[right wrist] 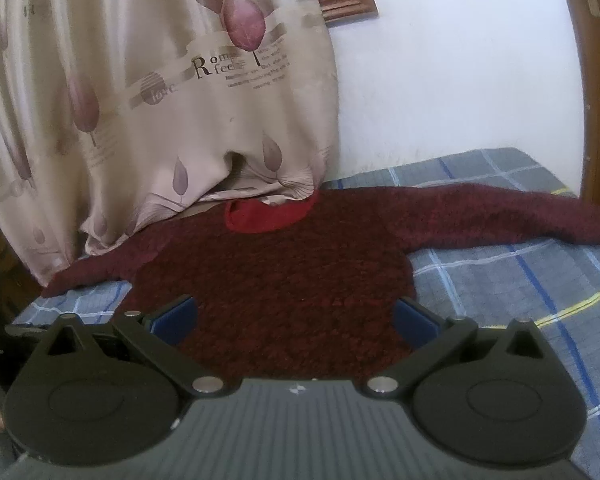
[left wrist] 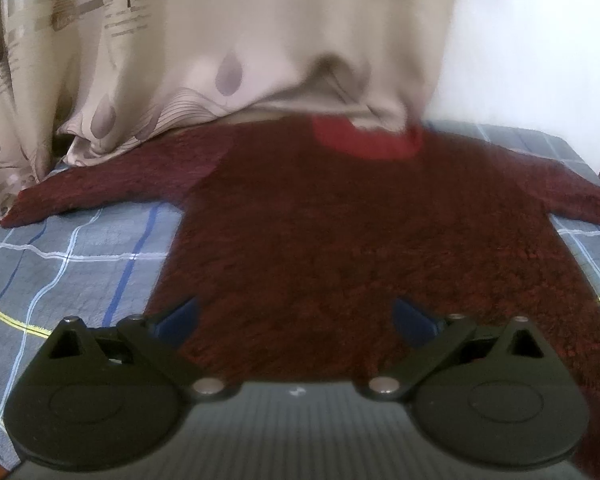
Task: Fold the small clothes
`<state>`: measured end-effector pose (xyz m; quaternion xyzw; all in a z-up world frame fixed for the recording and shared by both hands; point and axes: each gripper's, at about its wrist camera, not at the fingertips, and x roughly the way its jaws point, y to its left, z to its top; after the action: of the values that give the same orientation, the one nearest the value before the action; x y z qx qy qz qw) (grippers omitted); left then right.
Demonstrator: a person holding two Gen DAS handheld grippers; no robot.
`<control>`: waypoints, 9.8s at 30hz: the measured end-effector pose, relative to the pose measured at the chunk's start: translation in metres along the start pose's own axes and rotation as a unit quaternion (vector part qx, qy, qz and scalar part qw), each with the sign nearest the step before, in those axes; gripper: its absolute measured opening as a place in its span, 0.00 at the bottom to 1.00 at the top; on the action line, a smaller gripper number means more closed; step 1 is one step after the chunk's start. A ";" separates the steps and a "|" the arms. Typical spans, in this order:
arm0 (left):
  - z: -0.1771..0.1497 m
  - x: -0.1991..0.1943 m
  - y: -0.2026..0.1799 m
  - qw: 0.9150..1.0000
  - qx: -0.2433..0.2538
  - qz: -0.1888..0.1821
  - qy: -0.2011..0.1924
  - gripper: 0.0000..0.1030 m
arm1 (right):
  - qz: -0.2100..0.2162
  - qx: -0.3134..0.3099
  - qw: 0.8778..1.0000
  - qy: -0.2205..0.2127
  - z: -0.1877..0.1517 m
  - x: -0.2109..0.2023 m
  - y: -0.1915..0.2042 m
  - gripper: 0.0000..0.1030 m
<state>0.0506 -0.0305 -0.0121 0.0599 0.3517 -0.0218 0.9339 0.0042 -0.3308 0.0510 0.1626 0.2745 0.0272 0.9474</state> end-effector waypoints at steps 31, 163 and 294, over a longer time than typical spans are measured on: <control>0.009 -0.018 0.005 1.000 -0.009 -0.011 -0.025 1.00 | -0.013 0.490 0.853 -0.178 -0.003 0.001 -0.308 0.89; 0.000 0.039 0.205 0.985 -0.172 0.031 0.017 1.00 | 0.046 -0.256 0.963 0.073 0.029 0.310 0.184 0.17; 0.048 0.130 -0.131 0.868 0.431 -0.128 -0.213 0.80 | 0.087 -0.379 0.899 0.201 0.121 0.281 0.179 0.93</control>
<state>0.1692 -0.1660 -0.0747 0.4045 0.1050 -0.3028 0.8565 0.3130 -0.1576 0.0618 -0.1944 0.4128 0.2431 0.8560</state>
